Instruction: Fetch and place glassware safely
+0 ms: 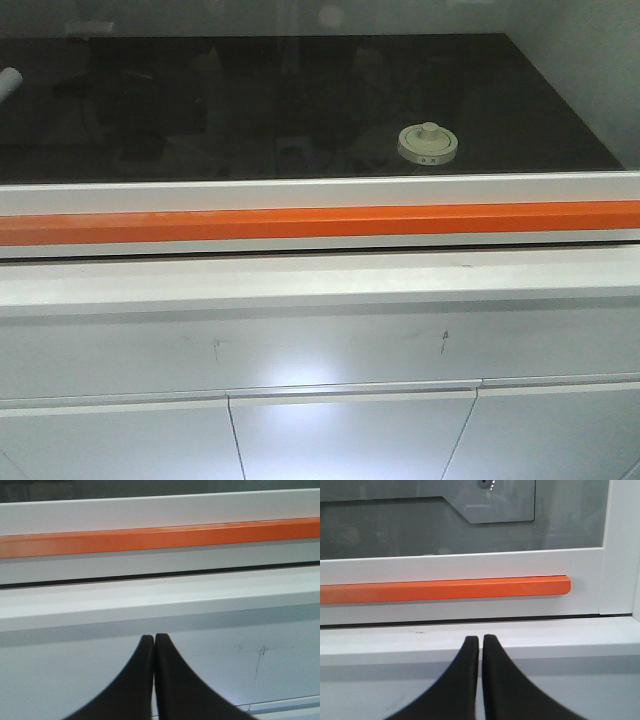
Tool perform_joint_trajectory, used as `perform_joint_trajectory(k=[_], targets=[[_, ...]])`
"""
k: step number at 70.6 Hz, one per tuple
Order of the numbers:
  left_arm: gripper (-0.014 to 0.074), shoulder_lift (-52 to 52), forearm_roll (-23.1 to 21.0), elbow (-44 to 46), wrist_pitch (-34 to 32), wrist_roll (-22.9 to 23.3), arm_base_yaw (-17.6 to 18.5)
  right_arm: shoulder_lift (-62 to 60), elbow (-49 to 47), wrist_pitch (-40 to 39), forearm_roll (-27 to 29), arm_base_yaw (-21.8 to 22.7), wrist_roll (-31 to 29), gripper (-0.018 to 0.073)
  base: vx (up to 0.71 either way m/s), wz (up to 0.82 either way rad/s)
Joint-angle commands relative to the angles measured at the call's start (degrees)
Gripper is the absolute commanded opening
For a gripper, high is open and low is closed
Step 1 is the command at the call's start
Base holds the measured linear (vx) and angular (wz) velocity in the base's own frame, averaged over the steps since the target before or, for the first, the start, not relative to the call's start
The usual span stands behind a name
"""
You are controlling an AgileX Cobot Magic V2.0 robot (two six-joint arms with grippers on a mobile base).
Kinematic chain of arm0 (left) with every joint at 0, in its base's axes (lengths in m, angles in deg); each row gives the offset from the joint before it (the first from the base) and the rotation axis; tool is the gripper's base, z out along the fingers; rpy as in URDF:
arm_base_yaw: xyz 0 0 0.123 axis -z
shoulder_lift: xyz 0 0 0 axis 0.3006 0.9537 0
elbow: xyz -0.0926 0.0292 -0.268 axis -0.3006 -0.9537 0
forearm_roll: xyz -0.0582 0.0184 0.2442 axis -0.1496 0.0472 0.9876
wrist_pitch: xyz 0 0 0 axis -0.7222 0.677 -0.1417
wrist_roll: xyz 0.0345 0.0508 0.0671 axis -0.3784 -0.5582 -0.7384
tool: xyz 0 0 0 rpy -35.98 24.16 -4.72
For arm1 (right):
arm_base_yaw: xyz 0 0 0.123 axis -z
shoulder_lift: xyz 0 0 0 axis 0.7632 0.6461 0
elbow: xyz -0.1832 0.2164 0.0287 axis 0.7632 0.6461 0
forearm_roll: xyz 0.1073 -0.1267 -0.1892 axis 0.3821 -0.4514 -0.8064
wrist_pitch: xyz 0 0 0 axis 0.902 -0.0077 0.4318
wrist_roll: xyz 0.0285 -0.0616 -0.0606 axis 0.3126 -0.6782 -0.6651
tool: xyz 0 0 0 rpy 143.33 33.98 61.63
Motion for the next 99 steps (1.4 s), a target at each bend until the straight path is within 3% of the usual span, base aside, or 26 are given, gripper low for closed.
perform_joint_trajectory(k=[1,47,67,80,88,99], targets=[[-0.0007,-0.6,-0.6,-1.5,-4.2,0.4,0.3,-0.7,1.1,-4.3,-0.3,0.3,-0.2,-0.0003,0.00,0.00],[-0.0007,-0.6,-0.6,-1.5,-5.0,0.4,0.3,-0.7,1.1,-4.7,-0.3,0.3,-0.2,-0.0003,0.00,0.00],[-0.0007,-0.6,-0.6,-1.5,-12.5,0.4,0.3,-0.7,1.1,-6.3,-0.3,0.3,-0.2,-0.0003,0.00,0.00],[-0.0007,-0.6,-0.6,0.3,-22.2,2.3,0.3,-0.7,0.0,-15.6,-0.3,0.3,-0.2,-0.0003,0.00,0.00],[-0.0007,-0.6,-0.6,4.0,-27.3,6.5,0.3,-0.5,-5.1,-16.0,-0.3,0.3,-1.2,-0.0003,0.00,0.00],[-0.0007,1.9,-0.5,15.4,-27.0,7.3,0.3,3.1,-16.2,-13.4,-0.3,0.3,-1.5,-0.0003,0.00,0.00]])
